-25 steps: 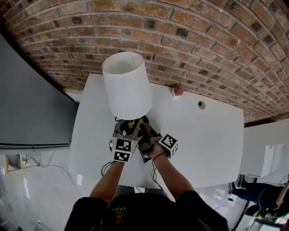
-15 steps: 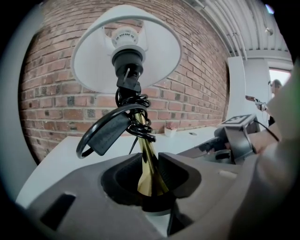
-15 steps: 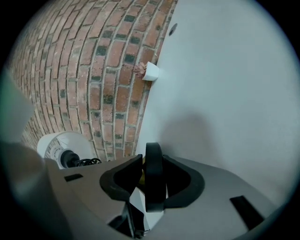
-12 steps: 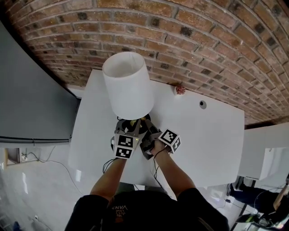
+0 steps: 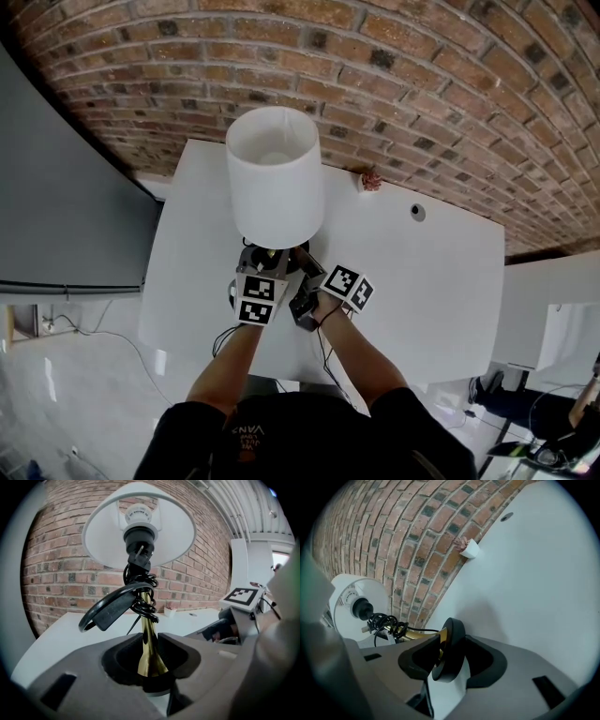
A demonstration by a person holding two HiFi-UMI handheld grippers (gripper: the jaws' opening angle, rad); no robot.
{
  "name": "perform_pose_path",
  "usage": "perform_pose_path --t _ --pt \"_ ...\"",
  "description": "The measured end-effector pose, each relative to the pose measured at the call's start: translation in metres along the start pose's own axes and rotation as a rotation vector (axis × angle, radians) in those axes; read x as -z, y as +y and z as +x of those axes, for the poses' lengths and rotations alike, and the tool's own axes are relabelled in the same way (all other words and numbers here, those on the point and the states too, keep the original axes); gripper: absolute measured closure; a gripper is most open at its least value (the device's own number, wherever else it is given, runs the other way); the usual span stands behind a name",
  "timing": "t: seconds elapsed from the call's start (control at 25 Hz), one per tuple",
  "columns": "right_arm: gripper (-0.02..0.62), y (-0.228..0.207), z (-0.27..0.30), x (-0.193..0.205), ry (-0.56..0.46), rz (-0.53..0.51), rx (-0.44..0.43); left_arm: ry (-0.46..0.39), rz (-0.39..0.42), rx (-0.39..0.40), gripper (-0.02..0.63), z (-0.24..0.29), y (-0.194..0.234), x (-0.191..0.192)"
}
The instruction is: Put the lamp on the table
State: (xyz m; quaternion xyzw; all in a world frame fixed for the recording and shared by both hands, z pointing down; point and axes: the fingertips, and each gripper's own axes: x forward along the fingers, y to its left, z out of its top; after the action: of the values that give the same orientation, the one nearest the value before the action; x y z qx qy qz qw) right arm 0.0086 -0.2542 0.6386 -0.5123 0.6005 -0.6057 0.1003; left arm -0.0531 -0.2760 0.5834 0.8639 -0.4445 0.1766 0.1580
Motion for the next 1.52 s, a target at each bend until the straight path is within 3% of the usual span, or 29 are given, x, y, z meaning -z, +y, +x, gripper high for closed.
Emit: perform_pose_path --t 0.44,0.92,1.12,1.24,1.52 --pt "0.436 -0.018 0.0 0.007 0.026 -0.041 0.059 0.029 0.005 0.026 0.497 0.0 -0.013 0.015" --pt "0.454 -0.022 -0.009 0.013 -0.003 -0.079 0.03 -0.049 0.002 0.031 0.497 -0.004 -0.014 0.02" --pt "0.459 -0.018 -0.016 0.028 0.02 -0.044 0.005 -0.057 0.024 0.031 0.506 -0.008 -0.016 0.02" --pt "0.456 -0.017 -0.017 0.039 0.044 -0.024 -0.012 -0.053 0.037 0.004 0.573 -0.018 -0.011 0.028" --pt "0.476 -0.022 -0.016 0.041 0.0 0.051 0.012 -0.038 0.015 -0.014 0.575 -0.035 -0.004 0.047"
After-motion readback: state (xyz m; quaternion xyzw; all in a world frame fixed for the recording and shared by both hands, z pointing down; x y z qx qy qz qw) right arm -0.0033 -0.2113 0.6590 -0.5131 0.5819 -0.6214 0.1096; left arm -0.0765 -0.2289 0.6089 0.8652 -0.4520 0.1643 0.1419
